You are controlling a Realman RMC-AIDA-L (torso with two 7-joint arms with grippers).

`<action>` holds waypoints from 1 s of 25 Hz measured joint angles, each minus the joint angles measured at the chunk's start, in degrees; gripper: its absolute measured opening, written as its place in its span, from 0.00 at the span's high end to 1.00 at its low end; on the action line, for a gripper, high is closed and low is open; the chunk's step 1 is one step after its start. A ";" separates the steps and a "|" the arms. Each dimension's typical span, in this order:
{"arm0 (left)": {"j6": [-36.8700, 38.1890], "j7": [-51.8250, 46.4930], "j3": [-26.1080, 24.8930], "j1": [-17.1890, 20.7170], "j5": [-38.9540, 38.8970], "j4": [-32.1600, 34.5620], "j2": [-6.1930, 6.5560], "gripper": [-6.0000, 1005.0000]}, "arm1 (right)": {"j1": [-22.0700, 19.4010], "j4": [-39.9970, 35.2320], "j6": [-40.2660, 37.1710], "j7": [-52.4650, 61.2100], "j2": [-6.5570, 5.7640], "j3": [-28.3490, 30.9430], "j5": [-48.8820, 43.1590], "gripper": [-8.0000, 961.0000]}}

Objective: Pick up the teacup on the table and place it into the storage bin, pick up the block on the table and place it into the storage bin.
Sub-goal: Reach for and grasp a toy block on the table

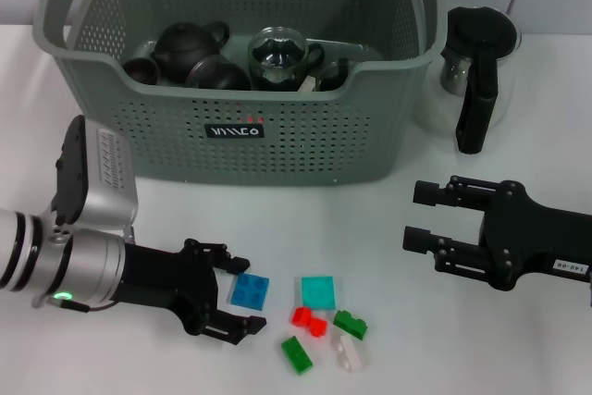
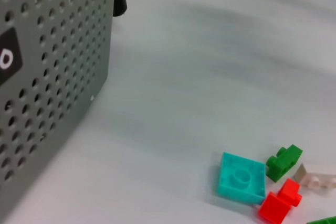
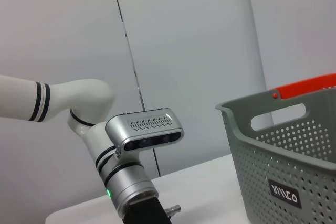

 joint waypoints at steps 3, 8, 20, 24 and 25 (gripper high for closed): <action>0.15 -0.45 -0.01 0.60 0.00 -0.65 0.04 0.15 | 0.00 0.00 0.00 0.00 -0.03 0.00 0.00 0.33; 0.17 -0.69 0.28 1.62 0.06 -2.28 -0.17 0.15 | 0.00 -0.01 0.00 0.00 -0.03 0.00 0.00 0.33; -0.42 -0.73 0.33 1.50 -0.38 -2.32 -0.37 0.33 | 0.09 -0.03 -0.01 0.00 0.06 0.00 0.00 0.33; -0.46 -0.55 0.31 1.62 -0.45 -3.04 -0.46 0.48 | 0.10 -0.04 -0.12 0.00 0.06 0.00 0.00 0.33; -0.49 -0.44 0.30 1.65 -0.45 -3.17 -0.51 0.52 | 0.13 -0.04 -0.15 0.00 0.06 0.00 0.00 0.33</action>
